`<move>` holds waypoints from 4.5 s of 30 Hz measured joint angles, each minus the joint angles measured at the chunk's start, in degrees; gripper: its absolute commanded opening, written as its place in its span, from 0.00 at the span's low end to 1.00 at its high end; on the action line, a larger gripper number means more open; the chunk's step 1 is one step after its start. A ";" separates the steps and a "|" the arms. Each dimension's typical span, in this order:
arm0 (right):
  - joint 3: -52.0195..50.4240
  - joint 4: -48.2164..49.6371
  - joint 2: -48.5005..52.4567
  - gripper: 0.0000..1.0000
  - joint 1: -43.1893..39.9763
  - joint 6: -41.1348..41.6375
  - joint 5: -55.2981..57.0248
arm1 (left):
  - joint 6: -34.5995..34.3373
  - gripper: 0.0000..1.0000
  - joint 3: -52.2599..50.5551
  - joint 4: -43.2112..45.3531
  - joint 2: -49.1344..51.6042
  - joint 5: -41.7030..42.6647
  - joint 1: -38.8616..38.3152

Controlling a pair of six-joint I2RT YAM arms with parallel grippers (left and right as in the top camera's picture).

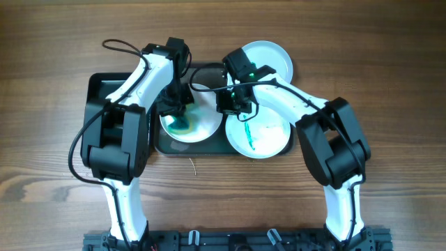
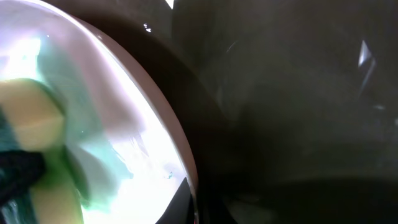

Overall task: Clean dirty plates on tray and stack at the side
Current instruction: 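Scrub the left white plate with the sponge while right gripper holds it, then lift the scrubbed plate with the right gripper and place it right of tray, then move right gripper to grasp the lower-right white plate's rim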

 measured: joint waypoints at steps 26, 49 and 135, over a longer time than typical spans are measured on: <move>-1.29 2.54 0.55 0.04 -1.70 -3.32 -8.66 | -8.02 0.04 0.17 -2.34 0.04 -17.46 -0.17; -1.31 0.76 -0.22 0.04 -0.48 -3.30 -2.54 | 7.50 0.04 14.34 -7.48 -1.25 9.92 11.69; -26.73 -1.25 -26.16 0.04 -48.89 -11.74 19.12 | 6.45 0.04 17.46 -8.07 -10.16 0.42 7.65</move>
